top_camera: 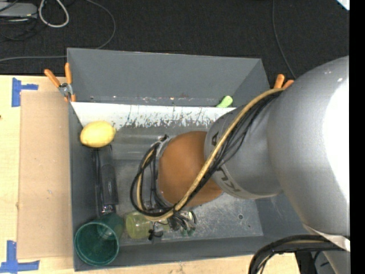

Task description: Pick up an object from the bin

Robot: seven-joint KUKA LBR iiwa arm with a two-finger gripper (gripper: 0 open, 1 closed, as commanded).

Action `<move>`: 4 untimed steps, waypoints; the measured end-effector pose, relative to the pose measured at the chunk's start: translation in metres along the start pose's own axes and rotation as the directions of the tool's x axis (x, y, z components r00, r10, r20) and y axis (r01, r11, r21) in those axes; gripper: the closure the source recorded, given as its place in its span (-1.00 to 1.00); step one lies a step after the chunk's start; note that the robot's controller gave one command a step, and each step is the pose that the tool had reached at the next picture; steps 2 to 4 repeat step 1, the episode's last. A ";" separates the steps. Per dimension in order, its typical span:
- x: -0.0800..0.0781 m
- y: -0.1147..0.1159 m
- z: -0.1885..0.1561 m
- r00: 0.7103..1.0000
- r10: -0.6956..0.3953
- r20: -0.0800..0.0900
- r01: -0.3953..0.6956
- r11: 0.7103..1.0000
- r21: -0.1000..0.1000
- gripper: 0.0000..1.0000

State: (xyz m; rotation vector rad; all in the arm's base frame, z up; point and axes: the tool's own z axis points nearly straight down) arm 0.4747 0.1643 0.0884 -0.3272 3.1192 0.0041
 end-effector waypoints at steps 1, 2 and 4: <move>-0.003 0.001 -0.035 1.000 0.001 0.010 -0.001 1.000 -0.001 1.00; -0.003 0.001 -0.035 1.000 0.001 0.010 -0.001 1.000 -0.001 1.00; -0.003 0.001 -0.035 1.000 0.001 0.010 -0.001 1.000 -0.001 1.00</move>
Offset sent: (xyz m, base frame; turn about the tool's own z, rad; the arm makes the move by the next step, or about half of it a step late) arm 0.0015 0.0010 0.0830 0.0003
